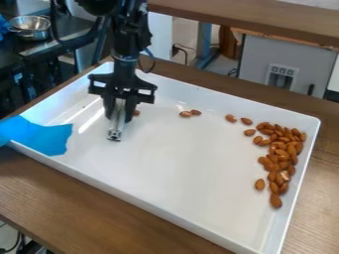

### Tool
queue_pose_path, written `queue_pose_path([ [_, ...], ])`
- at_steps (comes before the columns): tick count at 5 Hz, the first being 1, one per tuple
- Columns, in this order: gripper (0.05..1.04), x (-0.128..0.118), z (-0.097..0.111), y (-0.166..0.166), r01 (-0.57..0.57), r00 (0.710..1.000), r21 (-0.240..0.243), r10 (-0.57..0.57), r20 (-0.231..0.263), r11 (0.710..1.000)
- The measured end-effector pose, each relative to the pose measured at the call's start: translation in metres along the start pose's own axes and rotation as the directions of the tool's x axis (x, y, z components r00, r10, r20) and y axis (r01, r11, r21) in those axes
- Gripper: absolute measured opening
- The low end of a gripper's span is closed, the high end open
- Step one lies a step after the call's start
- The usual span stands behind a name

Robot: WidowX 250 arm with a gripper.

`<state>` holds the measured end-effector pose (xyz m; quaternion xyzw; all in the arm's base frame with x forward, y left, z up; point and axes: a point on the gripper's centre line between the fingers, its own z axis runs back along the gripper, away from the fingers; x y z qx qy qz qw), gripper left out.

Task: Sweep into pile

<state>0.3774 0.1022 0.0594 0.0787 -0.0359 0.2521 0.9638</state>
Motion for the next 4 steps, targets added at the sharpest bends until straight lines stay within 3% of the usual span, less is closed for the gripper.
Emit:
queue_pose_path([
  [2,0.381,-0.003,0.008,-0.037,0.029,0.998,-0.041,-0.031,-0.047,0.999],
  [4,0.381,-0.018,0.012,-0.081,0.114,0.993,-0.058,-0.116,-0.031,0.992],
])
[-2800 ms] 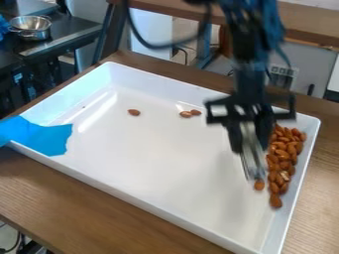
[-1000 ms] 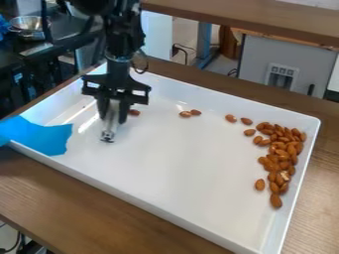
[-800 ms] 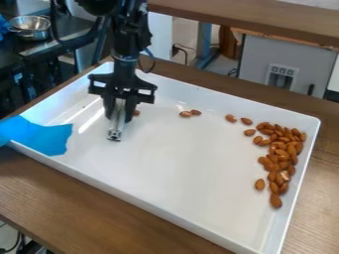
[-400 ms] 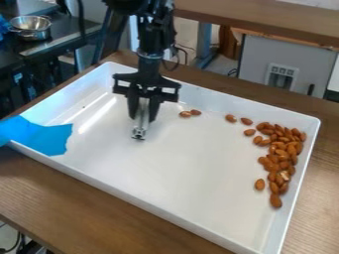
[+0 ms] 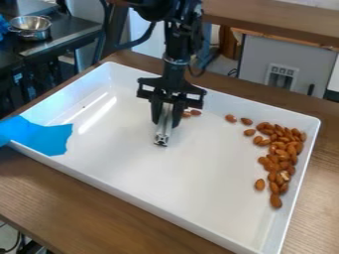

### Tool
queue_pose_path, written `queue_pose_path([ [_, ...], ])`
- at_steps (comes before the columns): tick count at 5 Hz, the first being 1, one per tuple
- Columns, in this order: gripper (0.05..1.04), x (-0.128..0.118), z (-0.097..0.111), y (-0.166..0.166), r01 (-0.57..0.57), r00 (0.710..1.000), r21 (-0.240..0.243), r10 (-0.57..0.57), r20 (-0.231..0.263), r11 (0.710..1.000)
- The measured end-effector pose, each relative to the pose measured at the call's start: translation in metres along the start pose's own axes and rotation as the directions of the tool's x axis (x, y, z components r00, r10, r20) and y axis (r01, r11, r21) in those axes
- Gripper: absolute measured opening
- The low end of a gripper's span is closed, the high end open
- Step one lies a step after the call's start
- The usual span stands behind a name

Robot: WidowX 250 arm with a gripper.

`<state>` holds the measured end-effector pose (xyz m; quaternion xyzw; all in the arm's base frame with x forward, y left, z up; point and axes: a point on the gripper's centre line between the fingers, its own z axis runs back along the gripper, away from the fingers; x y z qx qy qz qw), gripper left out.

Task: Sweep into pile

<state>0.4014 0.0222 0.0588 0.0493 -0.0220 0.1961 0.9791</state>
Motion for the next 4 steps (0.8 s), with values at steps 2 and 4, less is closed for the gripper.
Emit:
queue_pose_path([
  [2,0.381,-0.01,0.001,-0.033,0.087,0.996,-0.006,-0.087,0.019,0.996],
  [4,0.381,-0.036,0.011,-0.098,0.15,0.988,-0.068,-0.151,-0.012,0.986],
])
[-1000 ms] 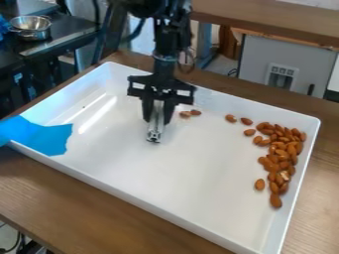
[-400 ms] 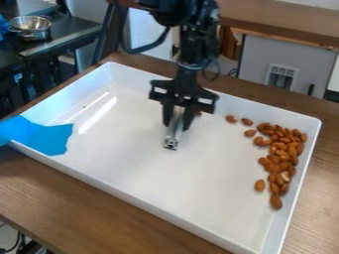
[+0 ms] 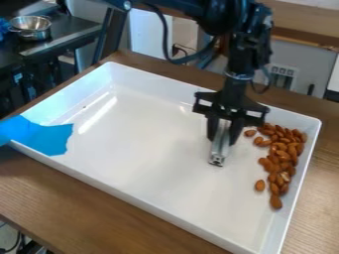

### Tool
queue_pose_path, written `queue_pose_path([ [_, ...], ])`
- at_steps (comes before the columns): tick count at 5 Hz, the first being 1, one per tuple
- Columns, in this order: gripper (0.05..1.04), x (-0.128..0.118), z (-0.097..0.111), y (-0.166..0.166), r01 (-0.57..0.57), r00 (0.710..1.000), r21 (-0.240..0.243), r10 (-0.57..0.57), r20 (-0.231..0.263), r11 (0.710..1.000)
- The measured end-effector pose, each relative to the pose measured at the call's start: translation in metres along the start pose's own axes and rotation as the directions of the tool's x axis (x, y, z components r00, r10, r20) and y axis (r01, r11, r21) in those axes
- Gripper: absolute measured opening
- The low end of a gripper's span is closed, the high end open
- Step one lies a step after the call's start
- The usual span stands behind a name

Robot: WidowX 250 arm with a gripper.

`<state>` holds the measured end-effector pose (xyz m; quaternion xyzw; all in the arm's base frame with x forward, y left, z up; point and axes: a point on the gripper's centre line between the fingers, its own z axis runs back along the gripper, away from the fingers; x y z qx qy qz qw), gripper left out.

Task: Sweep into pile

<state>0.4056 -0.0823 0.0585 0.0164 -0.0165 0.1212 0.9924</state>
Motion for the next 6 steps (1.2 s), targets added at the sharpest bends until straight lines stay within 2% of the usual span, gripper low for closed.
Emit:
queue_pose_path([
  [1,0.381,-0.007,0.006,-0.032,0.017,0.999,-0.036,-0.018,-0.03,0.999],
  [2,0.381,-0.011,0.012,-0.041,0.019,0.999,-0.057,-0.021,-0.046,0.998],
  [3,0.381,-0.009,0.023,-0.018,-0.016,0.998,-0.078,0.011,-0.054,0.997],
  [4,0.381,-0.007,0.061,0.031,-0.079,0.997,-0.097,0.078,-0.02,0.992],
  [5,0.381,-0.014,0.083,0.086,-0.134,0.991,-0.096,0.133,-0.023,0.986],
  [6,0.381,-0.023,0.084,0.133,-0.215,0.976,-0.088,0.218,0.014,0.973],
])
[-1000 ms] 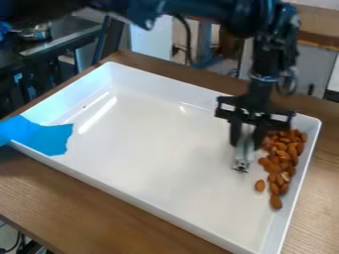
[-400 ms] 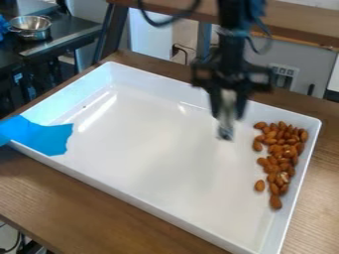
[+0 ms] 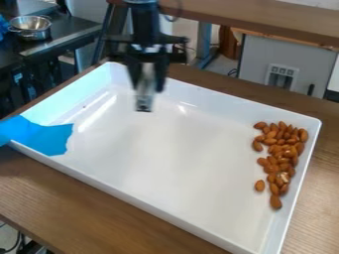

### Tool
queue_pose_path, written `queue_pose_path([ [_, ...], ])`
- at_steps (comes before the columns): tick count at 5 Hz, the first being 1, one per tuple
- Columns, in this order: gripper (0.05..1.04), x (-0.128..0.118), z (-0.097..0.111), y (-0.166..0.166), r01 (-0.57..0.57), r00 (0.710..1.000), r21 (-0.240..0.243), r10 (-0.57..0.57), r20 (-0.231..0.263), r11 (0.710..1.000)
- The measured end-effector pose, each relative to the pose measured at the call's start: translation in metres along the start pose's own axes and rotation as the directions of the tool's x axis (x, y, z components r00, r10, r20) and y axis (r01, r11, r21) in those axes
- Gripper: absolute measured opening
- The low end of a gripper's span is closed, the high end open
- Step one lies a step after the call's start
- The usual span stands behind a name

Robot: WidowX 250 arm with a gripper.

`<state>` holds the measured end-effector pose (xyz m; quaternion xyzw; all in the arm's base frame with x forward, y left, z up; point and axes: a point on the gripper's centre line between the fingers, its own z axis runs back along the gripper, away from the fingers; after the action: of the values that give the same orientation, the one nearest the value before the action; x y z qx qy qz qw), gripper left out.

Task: Sweep into pile

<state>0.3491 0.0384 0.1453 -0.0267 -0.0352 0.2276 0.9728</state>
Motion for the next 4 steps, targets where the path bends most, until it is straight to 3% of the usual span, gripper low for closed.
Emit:
queue_pose_path([
  [1,0.381,-0.001,-0.01,0.032,-0.028,1.0,0.01,0.028,0.013,1.0],
  [3,0.381,0.009,-0.043,0.096,-0.089,0.992,0.116,0.079,0.094,0.989],
  [4,0.381,0.012,-0.054,0.116,-0.101,0.992,0.148,0.088,0.09,0.984],
])
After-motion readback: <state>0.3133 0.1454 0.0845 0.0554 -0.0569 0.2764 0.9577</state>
